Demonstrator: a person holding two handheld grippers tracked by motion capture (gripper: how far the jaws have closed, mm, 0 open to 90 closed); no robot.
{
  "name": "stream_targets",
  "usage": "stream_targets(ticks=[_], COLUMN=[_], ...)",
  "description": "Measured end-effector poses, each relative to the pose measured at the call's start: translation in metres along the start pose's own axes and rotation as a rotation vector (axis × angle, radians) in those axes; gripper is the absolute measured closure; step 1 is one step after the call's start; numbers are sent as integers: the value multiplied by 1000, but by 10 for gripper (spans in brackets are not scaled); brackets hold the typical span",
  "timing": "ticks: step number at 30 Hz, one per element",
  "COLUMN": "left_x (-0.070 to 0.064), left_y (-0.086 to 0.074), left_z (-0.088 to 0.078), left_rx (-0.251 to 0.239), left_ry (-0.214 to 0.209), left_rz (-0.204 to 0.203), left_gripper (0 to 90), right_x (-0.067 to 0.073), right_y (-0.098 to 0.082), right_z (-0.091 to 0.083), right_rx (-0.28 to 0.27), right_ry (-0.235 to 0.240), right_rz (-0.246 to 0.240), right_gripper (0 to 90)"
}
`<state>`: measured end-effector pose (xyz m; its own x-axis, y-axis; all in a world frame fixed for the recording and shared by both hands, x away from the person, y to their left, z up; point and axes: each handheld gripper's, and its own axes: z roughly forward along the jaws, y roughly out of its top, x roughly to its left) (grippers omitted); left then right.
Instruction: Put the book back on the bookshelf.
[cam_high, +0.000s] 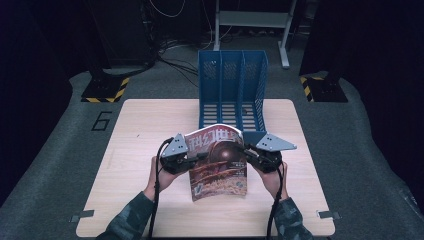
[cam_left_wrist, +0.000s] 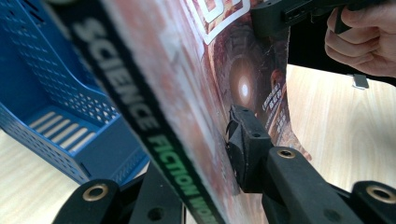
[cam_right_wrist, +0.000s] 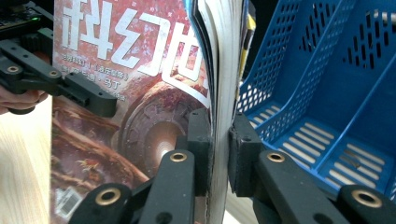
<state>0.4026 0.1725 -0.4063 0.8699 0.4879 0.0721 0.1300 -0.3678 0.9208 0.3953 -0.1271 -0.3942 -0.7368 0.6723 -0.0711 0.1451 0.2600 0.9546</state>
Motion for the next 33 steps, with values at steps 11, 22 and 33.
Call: stream_targets(ticks=[11,22,33], left_x=[7,15,14], left_y=[4,17,61], left_z=[-6,-23,-21], left_rx=[-42,-129,17], left_ry=[-15,-96,-121], left_rz=[-13,-66,27], left_gripper=[803,602,665], right_x=[-4,-8,-11], right_y=[3,3,3], right_z=[-4,-5,-5], right_rx=[-30,-20,-21], right_ry=[17,50,92], right_rz=[5,36,71], right_gripper=[789,716,675])
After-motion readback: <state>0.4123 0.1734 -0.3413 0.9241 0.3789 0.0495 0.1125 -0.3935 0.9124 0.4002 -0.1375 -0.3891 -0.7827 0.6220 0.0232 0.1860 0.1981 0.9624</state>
